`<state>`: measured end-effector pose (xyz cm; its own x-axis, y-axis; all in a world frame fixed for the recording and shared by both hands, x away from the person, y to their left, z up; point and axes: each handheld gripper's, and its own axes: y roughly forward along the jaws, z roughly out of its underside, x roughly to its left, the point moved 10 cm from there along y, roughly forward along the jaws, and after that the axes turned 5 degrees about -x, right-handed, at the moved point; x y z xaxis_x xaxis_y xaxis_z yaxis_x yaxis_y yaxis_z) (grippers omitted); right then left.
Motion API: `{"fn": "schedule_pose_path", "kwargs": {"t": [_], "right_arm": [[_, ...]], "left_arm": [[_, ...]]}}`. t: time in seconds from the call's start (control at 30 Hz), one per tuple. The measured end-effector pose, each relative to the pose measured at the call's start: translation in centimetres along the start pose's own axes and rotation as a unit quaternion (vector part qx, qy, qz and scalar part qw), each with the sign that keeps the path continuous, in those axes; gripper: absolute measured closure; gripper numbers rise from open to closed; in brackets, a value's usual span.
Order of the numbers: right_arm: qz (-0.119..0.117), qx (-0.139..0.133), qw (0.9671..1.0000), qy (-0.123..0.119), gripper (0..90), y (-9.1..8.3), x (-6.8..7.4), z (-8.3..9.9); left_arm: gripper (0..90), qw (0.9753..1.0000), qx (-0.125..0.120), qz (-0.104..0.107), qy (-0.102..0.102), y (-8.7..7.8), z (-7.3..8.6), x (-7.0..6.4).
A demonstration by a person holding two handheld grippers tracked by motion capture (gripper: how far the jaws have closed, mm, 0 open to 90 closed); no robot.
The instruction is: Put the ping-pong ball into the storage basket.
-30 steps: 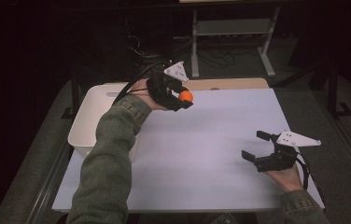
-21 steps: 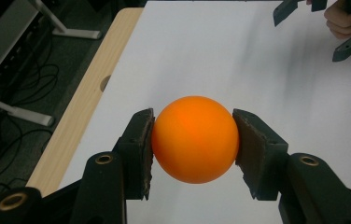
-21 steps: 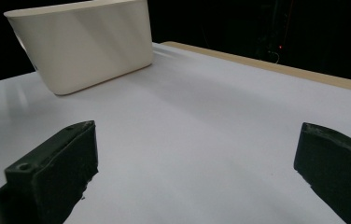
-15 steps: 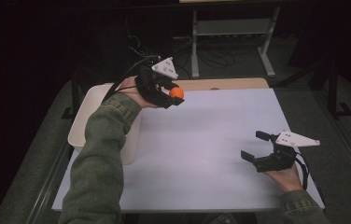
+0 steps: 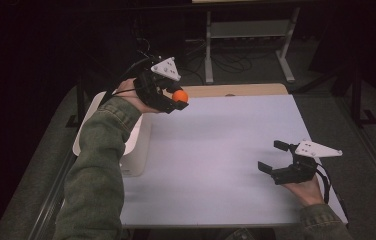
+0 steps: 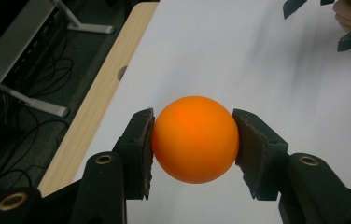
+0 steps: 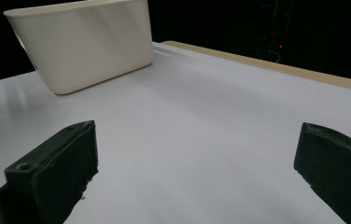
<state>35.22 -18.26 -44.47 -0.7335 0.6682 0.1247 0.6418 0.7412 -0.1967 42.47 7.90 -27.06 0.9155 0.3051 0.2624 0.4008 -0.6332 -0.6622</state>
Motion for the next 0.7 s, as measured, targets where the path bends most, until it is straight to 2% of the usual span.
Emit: {"fn": "schedule_pose_path", "kwargs": {"t": [0.7], "right_arm": [[0.0, 0.001, 1.0, -0.001, 0.0, 0.1, 0.1, 0.0]], "left_arm": [[50.1, 0.9994, 0.021, -0.025, -0.008, -3.3, 1.8, 1.5]]}}
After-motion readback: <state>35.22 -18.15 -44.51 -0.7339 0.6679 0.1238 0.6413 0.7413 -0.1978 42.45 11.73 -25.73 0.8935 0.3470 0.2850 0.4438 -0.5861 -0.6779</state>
